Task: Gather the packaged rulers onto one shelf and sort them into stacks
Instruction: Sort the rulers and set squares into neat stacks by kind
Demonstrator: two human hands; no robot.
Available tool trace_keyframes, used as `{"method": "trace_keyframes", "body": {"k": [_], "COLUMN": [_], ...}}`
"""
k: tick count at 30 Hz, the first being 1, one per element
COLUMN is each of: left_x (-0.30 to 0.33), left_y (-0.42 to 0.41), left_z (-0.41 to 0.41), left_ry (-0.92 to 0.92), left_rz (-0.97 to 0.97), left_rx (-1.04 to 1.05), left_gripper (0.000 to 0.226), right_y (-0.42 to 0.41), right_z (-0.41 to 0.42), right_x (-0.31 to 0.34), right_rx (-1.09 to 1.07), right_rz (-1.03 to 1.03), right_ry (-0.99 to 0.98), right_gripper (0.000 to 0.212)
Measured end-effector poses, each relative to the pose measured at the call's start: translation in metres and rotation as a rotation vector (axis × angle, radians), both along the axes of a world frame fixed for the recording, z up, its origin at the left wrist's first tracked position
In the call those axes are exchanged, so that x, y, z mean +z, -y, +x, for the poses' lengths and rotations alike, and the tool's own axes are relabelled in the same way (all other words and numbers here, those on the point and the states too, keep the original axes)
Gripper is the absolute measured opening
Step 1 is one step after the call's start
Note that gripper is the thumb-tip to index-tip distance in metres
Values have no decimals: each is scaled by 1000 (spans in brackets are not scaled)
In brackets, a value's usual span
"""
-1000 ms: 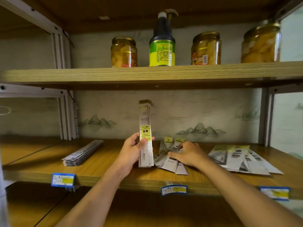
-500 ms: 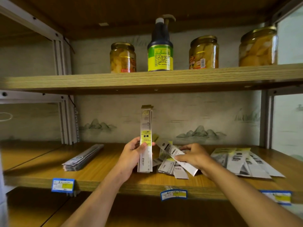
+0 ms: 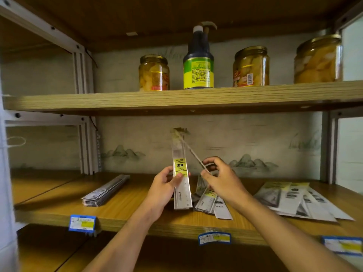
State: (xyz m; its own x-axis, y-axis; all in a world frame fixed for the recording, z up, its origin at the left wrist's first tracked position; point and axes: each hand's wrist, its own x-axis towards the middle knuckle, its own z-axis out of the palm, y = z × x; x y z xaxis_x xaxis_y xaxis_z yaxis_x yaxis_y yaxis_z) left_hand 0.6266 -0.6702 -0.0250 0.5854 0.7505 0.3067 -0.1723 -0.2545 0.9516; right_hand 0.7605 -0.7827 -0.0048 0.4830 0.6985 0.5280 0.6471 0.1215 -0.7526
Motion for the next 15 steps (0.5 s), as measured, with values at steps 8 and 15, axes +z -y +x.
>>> {"method": "trace_keyframes", "body": {"k": [8, 15], "left_x": [0, 2], "left_y": [1, 5], "left_z": [0, -2], "left_ry": [15, 6], "left_rz": [16, 72], "left_rx": [-26, -87], "left_gripper": [26, 28], "right_y": [-15, -22], "right_z": [-10, -10], "right_x": [-2, -7], "right_rx": [-11, -67], "right_rz": [42, 59], "right_ry": [-183, -129], "right_gripper": [22, 17]}}
